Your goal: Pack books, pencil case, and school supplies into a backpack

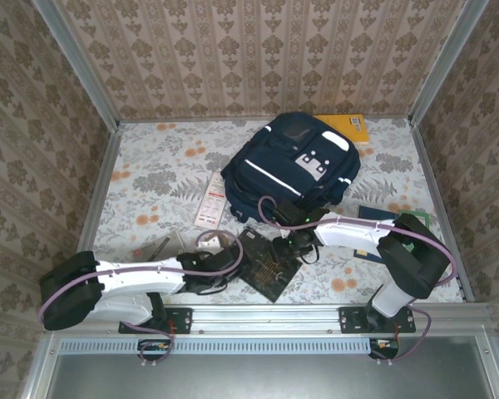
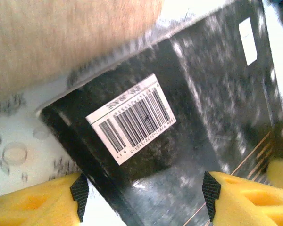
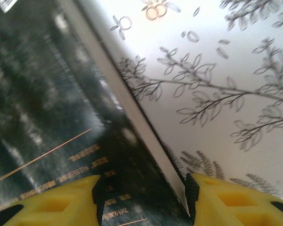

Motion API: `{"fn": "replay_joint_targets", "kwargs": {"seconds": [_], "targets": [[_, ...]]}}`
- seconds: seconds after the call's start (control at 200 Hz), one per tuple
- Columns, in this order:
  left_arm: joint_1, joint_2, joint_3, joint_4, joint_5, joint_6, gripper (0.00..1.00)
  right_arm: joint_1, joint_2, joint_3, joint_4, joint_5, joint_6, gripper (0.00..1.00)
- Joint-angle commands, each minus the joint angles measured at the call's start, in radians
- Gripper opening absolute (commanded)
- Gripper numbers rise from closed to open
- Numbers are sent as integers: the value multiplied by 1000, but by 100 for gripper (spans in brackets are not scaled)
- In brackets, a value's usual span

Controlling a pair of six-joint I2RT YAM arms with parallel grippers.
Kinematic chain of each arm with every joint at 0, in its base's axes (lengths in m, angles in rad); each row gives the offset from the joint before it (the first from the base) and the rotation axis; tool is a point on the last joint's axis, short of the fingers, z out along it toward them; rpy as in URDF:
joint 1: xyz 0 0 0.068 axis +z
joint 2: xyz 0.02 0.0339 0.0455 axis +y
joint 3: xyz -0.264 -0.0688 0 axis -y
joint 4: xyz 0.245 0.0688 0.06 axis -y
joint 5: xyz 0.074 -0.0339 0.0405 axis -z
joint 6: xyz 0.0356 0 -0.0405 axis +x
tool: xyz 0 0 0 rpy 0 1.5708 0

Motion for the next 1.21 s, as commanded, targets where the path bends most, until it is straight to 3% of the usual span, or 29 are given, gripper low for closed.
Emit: {"fn": "replay_joint_targets", "kwargs": {"seconds": [0.0,0.365,0.71,0.995,1.2], "targets": [[50,-14,2,71,-30,92,68,26,-19,-12,32,-73,45,51],[188,57,58,105,73,276,68,28,30,11,41,-51,56,51],[141,-79,25,-105,75,217,70,29,32,23,31,-35,61,50],[76,2,-16,28,84,155,71,27,77,50,31,-28,58,50],[62,78,-26,165,98,155,71,29,85,54,62,-113,60,48]]}}
